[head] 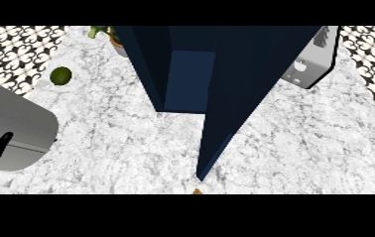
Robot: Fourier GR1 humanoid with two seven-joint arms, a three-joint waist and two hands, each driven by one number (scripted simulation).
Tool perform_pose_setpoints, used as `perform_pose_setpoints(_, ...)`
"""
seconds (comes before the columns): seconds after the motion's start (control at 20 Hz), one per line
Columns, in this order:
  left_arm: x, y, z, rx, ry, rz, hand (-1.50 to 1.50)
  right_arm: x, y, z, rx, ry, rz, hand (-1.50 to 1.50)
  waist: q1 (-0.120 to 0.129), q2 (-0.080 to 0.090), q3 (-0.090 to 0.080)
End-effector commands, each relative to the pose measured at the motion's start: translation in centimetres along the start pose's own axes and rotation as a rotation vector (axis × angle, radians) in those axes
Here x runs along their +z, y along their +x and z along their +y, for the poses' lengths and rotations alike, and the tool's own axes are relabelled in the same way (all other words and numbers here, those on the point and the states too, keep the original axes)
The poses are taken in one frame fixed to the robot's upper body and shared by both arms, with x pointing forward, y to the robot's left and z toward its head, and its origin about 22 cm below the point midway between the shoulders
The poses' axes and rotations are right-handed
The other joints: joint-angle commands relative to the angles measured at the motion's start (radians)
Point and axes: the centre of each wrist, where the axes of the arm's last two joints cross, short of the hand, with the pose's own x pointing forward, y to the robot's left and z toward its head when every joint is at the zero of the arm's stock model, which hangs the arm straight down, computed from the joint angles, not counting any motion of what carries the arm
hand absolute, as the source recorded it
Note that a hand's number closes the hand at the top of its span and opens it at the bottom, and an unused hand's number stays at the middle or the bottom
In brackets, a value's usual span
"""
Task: Pick up the wine, place it into the cabinet and close the cabinet
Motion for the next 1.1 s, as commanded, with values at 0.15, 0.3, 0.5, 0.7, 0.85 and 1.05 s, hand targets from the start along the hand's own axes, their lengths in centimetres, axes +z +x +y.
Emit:
perform_pose_setpoints(0.15,0.5,1.5,2.2,0.020,-0.033,-0.028,-1.50,-5.7,-0.6,1.6,-0.019,-0.097,-0.096,1.50,0.027,0.010,0.000)
perform_pose_setpoints(0.3,0.8,2.6,3.6,0.019,-0.034,0.007,-1.50,-6.5,0.5,1.4,-0.036,-0.115,-0.091,1.50,0.020,0.008,0.000)
perform_pose_setpoints(0.5,2.2,2.5,4.5,0.018,-0.030,0.000,-1.50,-10.7,0.1,-0.2,0.013,-0.226,-0.091,1.50,0.031,0.011,0.001)
perform_pose_setpoints(0.7,0.8,4.2,4.6,0.001,-0.039,-0.004,-1.50,-15.2,0.9,-3.0,0.034,-0.237,-0.058,1.50,0.026,0.017,0.004)
perform_pose_setpoints(0.85,1.3,4.0,5.4,0.001,-0.028,-0.009,-1.50,-17.6,1.4,-5.0,0.018,-0.214,-0.059,1.50,0.014,0.019,0.004)
perform_pose_setpoints(1.05,2.0,5.1,6.4,-0.014,-0.020,-0.008,-1.50,-20.0,1.7,-7.6,0.003,-0.161,-0.042,1.50,0.014,0.018,0.005)
